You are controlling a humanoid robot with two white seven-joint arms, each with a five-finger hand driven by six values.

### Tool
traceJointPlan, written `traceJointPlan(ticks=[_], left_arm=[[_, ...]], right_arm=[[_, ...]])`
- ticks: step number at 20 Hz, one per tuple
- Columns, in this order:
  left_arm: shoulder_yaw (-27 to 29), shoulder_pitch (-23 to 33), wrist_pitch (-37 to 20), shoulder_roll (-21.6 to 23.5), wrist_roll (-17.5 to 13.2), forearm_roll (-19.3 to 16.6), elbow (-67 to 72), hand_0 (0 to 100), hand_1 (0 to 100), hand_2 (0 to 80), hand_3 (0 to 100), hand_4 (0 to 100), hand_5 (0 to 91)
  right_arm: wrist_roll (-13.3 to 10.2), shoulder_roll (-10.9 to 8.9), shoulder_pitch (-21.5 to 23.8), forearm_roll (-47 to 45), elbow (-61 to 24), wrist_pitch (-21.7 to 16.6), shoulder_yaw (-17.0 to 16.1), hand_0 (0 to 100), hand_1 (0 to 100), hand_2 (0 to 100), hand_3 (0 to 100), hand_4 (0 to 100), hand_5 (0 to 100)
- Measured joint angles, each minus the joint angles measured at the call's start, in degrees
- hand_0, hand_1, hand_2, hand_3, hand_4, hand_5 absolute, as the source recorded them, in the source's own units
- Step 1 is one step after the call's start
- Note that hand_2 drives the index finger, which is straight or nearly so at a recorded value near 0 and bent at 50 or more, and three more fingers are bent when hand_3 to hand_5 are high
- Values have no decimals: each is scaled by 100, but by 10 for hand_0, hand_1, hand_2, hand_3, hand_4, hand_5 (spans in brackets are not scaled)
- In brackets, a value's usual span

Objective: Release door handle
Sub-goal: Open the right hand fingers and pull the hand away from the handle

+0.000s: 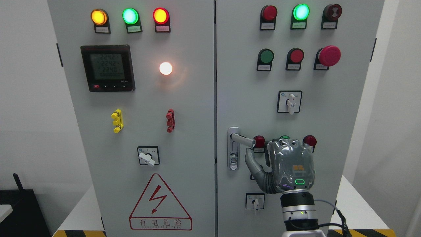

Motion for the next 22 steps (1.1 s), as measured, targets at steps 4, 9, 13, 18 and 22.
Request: traceJointPlan(ticks=[4,9,13,18,22], left_arm=[[0,1,0,0,0,0,0,120,389,0,0,0,0],[0,2,0,0,0,0,0,120,389,0,0,0,0],[0,1,0,0,0,0,0,120,389,0,0,0,0],[0,-1,2,0,0,0,0,120,389,0,0,0,0],[0,0,2,0,0,0,0,120,389,0,0,0,0]], right_arm=[[-67,-16,193,-5,-117,-80,6,513,169,952,1000,932,927],[-257,-56,397,-37,-314,-372,-3,523,164,867,1000,878,861],[-464,-138,488,-306,-467,-777,-26,523,156,594,864,724,650],[-616,-340,652,-888,-681,-1130,-72,538,101,324,499,405,277],[-649,-457,879,-1351,-826,-1640,-207,529,74,217,306,199,53]])
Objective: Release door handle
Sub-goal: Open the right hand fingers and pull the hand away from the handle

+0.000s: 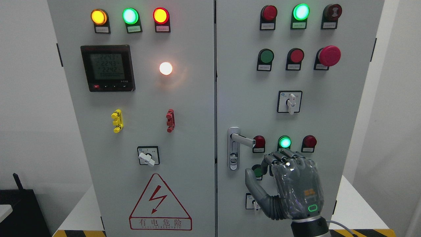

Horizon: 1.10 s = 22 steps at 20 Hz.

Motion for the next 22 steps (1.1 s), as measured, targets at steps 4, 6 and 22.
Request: traceJointPlan(ticks=[4,6,22], left_arm=[[0,0,0,0,0,0,0,120,389,0,0,0,0],[0,2,0,0,0,0,0,120,389,0,0,0,0],[0,2,34,0,0,0,0,120,389,0,0,0,0]], right_arm=[[-10,-80,185,-353,-97,-373,-185,514,66,95,163,76,0],[-20,-109,245,-459,-131,-440,-280,504,66,56,114,44,0],[2,-142,594,-764,-283,-512,-653,464,87,0,32,0,0]])
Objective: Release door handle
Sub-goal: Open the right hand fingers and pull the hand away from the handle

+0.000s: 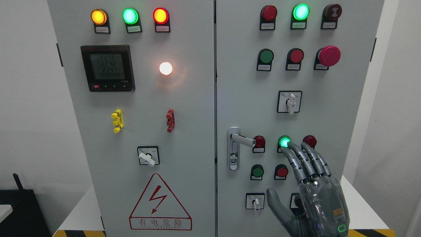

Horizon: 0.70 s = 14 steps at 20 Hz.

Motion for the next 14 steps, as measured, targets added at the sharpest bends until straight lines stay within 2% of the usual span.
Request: traceJointPlan(ticks=[6,14], left_arm=[[0,-2,-30,0,0,0,0,120,389,0,0,0,0],[0,-4,-31,0,0,0,0,120,389,0,0,0,0]], right_arm=[[23,61,105,-15,-67,-4,-48,460,80,0,48,6,0],[-74,126,223,-20,-157,-6,-83,455,77,0,73,25,0]])
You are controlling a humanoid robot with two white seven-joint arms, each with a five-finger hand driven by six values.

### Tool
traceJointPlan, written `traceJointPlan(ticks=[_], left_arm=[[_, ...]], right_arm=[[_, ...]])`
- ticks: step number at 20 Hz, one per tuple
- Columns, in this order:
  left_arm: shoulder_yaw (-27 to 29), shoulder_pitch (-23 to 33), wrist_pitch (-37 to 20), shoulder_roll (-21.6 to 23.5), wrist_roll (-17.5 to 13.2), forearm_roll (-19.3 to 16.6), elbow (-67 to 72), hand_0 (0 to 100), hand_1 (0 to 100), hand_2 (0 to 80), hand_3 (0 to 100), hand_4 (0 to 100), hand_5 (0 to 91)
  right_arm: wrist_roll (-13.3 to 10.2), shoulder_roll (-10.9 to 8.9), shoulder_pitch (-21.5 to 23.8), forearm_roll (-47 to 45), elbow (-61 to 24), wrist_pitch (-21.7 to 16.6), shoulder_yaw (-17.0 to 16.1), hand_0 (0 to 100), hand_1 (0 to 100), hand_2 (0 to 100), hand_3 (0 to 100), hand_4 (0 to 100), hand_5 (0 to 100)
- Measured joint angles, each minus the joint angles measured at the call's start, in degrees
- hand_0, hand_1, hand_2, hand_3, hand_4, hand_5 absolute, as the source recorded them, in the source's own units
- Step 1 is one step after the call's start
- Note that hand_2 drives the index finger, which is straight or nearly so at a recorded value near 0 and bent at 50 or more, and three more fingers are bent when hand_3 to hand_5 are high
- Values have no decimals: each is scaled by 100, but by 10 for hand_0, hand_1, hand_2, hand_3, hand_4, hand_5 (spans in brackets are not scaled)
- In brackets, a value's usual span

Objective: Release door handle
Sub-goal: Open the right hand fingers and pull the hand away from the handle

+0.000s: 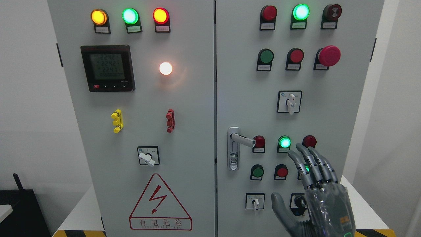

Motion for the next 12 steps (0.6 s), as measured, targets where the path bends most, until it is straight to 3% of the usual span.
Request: traceJointPlan(ticks=[12], left_arm=[[0,0,-2,0,0,0,0,120,389,0,0,0,0]], right_arm=[[-9,66,78,-2,-74,0,-21,436,95,0,102,40,0]])
